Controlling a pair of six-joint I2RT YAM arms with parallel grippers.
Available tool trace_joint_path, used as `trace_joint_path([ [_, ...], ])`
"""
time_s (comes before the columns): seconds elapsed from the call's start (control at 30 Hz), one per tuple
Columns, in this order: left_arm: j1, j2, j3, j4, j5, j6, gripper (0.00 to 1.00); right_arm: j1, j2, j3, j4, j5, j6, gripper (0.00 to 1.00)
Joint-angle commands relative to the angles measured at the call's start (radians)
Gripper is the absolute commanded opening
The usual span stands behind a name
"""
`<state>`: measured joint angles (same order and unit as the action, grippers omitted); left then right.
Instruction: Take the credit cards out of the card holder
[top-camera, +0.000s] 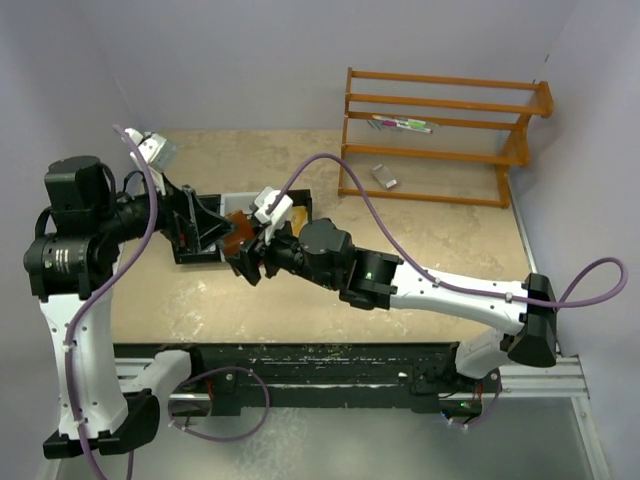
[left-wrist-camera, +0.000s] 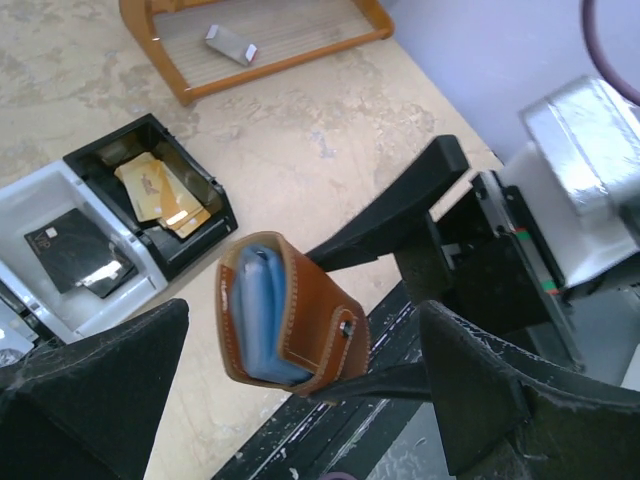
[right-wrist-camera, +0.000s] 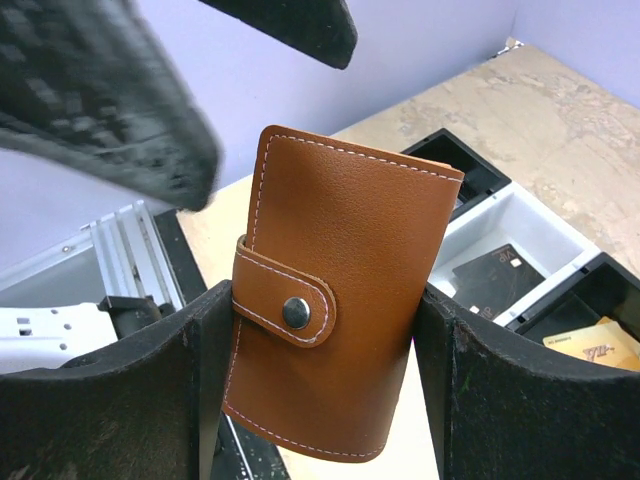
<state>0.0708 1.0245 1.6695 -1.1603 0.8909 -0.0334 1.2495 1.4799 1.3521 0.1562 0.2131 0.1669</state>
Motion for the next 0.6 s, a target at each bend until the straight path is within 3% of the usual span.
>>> trace_joint_path([
  [0.0,0.0,-0.009,0.014,-0.028,0.062,0.015,0.99,0.005,-0.03,0.051,0.063,-0.008,-0.026,0.68],
  [0.1,0.0,0.003,-0.025,-0.036,0.08,0.022,0.92,0.014,-0.022,0.071,0.067,-0.011,-0.041,0.68],
  [0.27,0.0,0.032,-0.023,-0.071,0.115,0.047,0.7,0.025,0.009,0.109,0.062,-0.014,-0.061,0.68],
  [0.57,0.0,0.029,-0.009,-0.089,0.059,0.054,0.58,0.044,-0.002,0.103,0.078,0.014,-0.092,0.68],
])
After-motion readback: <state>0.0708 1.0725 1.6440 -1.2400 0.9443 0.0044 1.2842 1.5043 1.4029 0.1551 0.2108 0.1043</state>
